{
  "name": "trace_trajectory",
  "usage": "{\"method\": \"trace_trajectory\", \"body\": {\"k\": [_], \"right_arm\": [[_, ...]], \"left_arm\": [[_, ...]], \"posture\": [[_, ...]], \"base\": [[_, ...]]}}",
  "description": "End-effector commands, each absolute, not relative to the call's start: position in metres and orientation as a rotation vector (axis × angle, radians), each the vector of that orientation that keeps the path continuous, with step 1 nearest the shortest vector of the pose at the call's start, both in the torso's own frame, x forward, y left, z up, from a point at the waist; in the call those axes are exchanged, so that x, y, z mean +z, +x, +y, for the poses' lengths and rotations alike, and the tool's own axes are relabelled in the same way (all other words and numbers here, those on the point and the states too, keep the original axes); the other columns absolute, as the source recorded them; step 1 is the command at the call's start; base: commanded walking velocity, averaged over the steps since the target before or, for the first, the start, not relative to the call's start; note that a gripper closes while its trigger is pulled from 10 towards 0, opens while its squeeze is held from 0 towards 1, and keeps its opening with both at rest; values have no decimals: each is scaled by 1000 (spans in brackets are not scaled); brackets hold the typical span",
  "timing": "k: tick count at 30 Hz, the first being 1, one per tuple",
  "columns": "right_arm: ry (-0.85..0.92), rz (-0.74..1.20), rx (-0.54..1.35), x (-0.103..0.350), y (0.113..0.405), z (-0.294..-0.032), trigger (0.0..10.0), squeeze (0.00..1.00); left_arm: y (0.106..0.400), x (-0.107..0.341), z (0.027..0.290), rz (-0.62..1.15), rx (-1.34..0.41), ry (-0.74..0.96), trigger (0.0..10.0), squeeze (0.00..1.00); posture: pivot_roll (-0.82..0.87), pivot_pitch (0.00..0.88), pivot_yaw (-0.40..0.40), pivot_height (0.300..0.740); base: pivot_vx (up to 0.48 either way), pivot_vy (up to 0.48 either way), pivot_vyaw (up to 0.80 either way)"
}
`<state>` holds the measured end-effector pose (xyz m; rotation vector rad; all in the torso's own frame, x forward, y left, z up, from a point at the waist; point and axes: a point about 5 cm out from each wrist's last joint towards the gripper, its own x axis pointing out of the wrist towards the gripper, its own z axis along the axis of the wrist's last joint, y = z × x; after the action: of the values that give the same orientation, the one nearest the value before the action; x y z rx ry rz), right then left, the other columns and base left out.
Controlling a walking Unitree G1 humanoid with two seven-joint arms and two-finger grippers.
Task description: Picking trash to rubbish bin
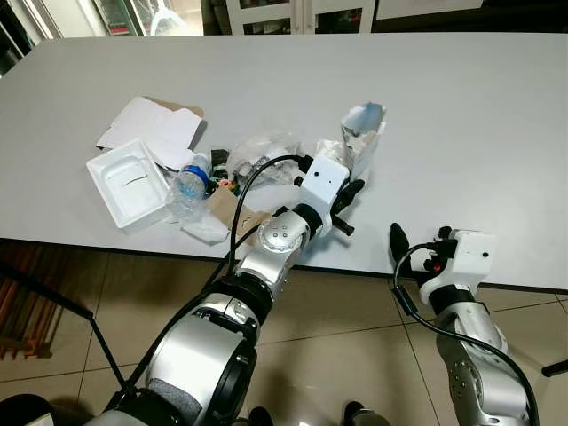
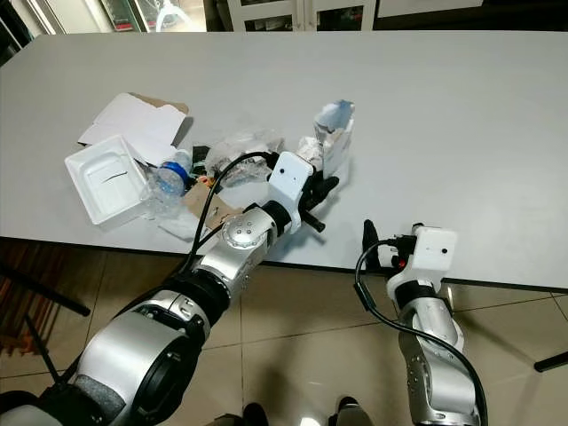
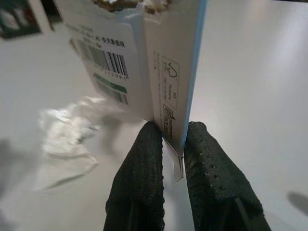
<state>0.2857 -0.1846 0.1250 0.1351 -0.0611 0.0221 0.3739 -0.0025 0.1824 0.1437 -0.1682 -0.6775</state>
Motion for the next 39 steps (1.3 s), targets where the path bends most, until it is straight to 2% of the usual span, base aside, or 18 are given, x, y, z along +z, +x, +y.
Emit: {"method": "trace_trajectory", "body": {"k": [1, 6, 7, 10, 18, 22, 26, 27, 39], "right_arm": [[150, 62, 8, 99, 283, -182, 10000, 0], [147, 48, -7, 101, 289, -185, 10000, 0], [143, 42, -12, 103, 292, -186, 10000, 0], [140, 39, -11, 103, 295, -187, 10000, 0], [135, 25, 1, 107, 299, -185, 10000, 0], [133, -4, 64, 115, 302, -179, 10000, 0], [132, -5, 99, 116, 304, -177, 10000, 0], [123, 0, 157, 117, 304, -172, 10000, 0], [120, 2, 316, 121, 305, -156, 10000, 0]], "left_arm": [[368, 176, -7, -198, -616, 148, 10000, 0], [373, 180, 12, -265, -492, 221, 10000, 0], [375, 179, 28, -301, -410, 270, 10000, 0], [377, 178, 41, -318, -348, 283, 10000, 0], [380, 186, 66, -378, -204, 322, 10000, 0], [372, 204, 87, -532, -143, 314, 10000, 0], [370, 207, 98, -530, -114, 349, 10000, 0], [371, 207, 105, -513, -84, 354, 10000, 0], [358, 193, 129, -439, 7, 370, 10000, 0]], "posture": [[-268, 162, 144, 740], [-255, 140, 139, 740], [-246, 132, 136, 740], [-236, 123, 131, 740], [-220, 118, 119, 740], [-205, 117, 110, 740], [-196, 118, 106, 740], [-182, 114, 100, 740], [-155, 106, 85, 740]], "base": [[0, 0, 0], [0, 0, 0], [0, 0, 0], [0, 0, 0], [0, 0, 0], [0, 0, 0], [0, 0, 0], [0, 0, 0], [0, 0, 0]]}}
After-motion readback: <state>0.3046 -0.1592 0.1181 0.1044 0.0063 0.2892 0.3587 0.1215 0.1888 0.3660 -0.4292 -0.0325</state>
